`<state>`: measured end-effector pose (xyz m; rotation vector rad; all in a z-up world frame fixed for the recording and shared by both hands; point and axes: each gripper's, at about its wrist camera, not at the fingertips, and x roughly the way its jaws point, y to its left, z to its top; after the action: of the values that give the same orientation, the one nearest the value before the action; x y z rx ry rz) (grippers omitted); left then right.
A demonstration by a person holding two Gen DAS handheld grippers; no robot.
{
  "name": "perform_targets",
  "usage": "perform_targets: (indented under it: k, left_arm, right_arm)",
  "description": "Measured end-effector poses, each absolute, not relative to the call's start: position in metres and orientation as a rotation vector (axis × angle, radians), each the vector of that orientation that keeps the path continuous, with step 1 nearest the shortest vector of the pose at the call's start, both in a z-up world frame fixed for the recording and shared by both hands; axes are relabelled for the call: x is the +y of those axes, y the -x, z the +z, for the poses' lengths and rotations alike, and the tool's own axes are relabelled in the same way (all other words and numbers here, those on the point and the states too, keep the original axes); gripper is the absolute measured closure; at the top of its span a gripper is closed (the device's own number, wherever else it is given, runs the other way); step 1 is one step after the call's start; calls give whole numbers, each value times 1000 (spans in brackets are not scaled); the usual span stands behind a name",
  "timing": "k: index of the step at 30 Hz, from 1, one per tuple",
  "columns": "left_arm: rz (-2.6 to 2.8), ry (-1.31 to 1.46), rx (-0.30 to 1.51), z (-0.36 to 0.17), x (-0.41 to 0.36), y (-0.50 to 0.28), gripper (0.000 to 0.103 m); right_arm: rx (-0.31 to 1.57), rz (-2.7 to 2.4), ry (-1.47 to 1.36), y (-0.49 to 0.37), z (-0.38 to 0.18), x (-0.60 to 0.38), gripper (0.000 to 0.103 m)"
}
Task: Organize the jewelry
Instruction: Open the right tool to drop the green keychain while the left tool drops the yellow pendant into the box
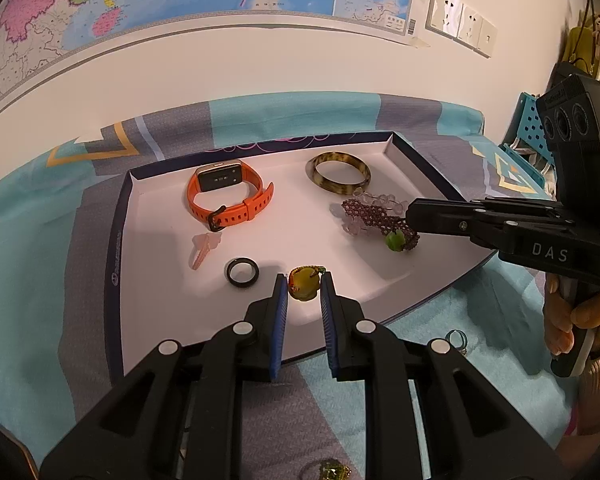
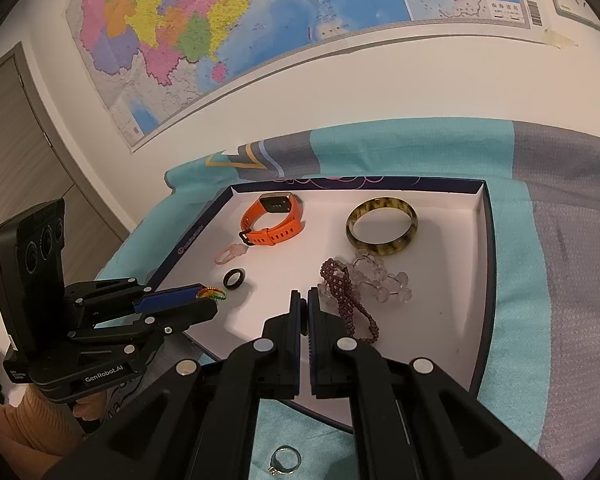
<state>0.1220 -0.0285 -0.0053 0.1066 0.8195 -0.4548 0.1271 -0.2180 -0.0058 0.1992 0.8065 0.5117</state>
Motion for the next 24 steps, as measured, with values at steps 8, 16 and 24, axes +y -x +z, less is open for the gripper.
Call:
perform_targets:
  k: [8, 16, 24]
  left_arm:
    - [-449, -104, 823, -6, -28, -124, 86]
    - [-446, -102, 825, -7, -27, -125, 86]
    - [-440, -103, 831, -9, -26, -128, 86]
  right_arm:
    - [810, 509, -202, -128, -7, -218, 101]
    - [809, 511, -205, -129, -7, -218, 101]
    - [811, 508, -207, -130, -6, -218, 101]
